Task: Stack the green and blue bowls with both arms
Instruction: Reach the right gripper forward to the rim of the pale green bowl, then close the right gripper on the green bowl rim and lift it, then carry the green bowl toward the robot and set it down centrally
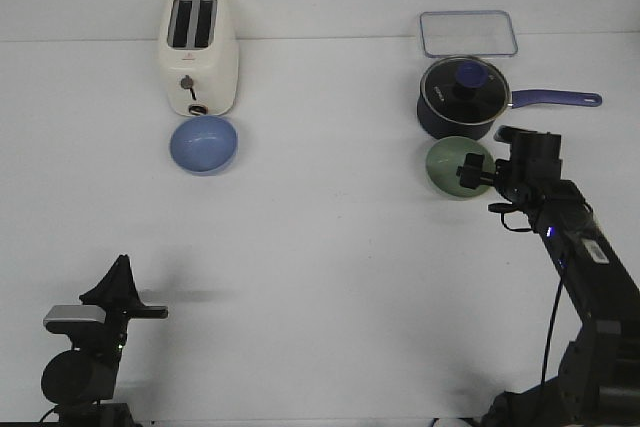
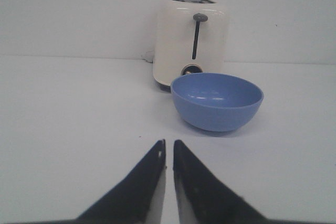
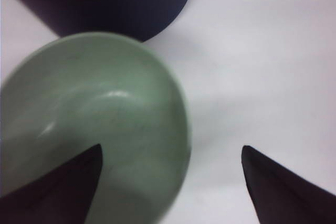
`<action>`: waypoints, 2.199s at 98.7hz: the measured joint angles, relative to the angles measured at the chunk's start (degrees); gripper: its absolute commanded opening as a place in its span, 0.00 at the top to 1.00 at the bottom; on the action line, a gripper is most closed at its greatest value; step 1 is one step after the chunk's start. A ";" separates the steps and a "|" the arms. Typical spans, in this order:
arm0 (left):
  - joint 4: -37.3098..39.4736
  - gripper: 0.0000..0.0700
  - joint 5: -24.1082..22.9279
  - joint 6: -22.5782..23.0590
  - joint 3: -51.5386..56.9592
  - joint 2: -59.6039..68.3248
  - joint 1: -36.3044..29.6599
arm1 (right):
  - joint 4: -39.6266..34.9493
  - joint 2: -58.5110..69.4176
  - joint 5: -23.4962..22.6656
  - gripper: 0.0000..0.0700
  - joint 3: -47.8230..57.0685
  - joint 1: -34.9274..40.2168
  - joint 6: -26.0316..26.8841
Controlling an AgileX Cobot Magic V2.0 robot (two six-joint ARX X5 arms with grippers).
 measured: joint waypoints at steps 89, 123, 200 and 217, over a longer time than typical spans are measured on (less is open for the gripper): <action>0.00 0.98 0.00 0.00 0.00 0.00 0.00 | -12.63 -17.97 -13.29 1.00 4.42 2.16 -2.16; 0.00 0.98 0.00 0.00 0.00 0.00 0.00 | -6.32 -34.05 -13.16 1.00 -17.16 21.05 2.03; 0.02 0.98 0.07 -26.47 0.02 0.00 0.00 | 2.99 -27.17 -6.80 0.58 -28.37 38.29 8.59; -4.92 0.98 2.95 -31.93 2.10 0.37 0.00 | 4.02 -35.65 -4.46 0.59 -28.37 32.70 5.95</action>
